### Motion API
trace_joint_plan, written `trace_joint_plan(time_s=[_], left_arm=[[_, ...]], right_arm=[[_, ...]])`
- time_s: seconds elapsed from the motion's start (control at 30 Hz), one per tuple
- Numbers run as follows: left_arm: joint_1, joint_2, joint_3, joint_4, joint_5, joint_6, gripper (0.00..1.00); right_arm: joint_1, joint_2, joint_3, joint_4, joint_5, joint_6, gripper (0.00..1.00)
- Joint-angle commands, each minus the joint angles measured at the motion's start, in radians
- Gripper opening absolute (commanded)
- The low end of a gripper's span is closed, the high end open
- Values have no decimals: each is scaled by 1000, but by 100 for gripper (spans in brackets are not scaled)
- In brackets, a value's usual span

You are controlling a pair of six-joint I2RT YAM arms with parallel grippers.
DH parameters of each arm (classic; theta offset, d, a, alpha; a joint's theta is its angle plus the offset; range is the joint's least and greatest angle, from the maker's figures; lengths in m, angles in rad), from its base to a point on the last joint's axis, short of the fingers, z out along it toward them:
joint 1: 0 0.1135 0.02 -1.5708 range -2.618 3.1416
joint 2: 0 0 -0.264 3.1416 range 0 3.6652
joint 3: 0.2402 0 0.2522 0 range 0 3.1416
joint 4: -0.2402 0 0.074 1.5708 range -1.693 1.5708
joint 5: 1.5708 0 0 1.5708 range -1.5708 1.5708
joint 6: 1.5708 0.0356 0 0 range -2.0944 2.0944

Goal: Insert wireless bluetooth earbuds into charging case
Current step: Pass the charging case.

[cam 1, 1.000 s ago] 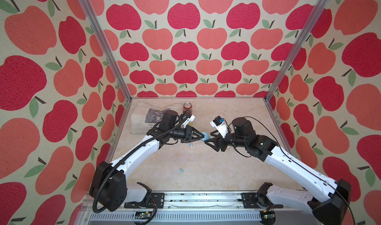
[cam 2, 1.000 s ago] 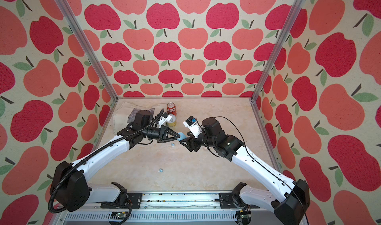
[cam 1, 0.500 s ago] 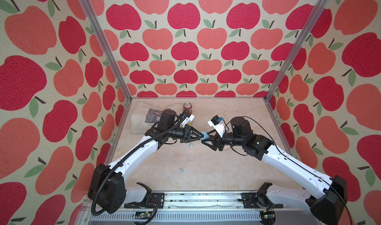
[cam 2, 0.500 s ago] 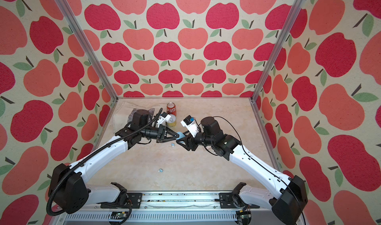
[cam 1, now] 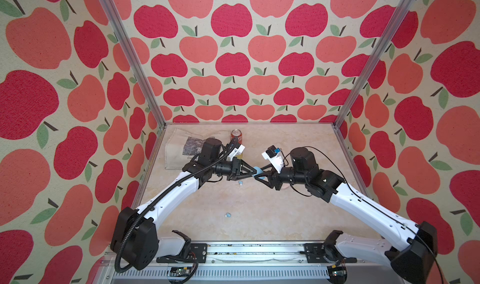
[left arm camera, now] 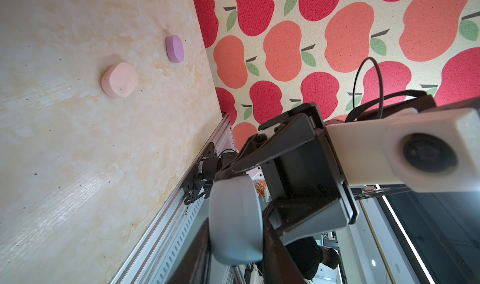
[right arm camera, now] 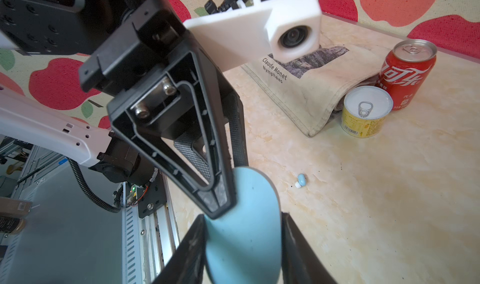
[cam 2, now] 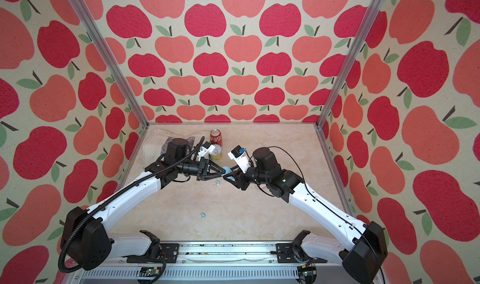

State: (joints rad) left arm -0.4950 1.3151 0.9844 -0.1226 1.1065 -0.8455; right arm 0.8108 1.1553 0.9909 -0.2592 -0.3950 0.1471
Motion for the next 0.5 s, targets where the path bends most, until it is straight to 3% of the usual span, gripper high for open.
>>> trace_joint_plan(time_s=[0.0,0.13,0.27,0.4,0.47], left_arm=[[10,-38,-4,29,-11,45,46],[18,-158,-42,93,-102,168,58],[17,-359,-161,236,-222,395,59],[13,-494,-255,256,-184,762,62],[6,-500,-242,181,-150,873,63]], right_arm=[[-9,-1,55,-49,-14,-20,8],[-55,14,112,-123,-137,-24,5],[-101,38,175,-215,-292,-30,5],[-122,59,235,-298,-420,-51,5],[-124,74,266,-344,-457,-70,5]])
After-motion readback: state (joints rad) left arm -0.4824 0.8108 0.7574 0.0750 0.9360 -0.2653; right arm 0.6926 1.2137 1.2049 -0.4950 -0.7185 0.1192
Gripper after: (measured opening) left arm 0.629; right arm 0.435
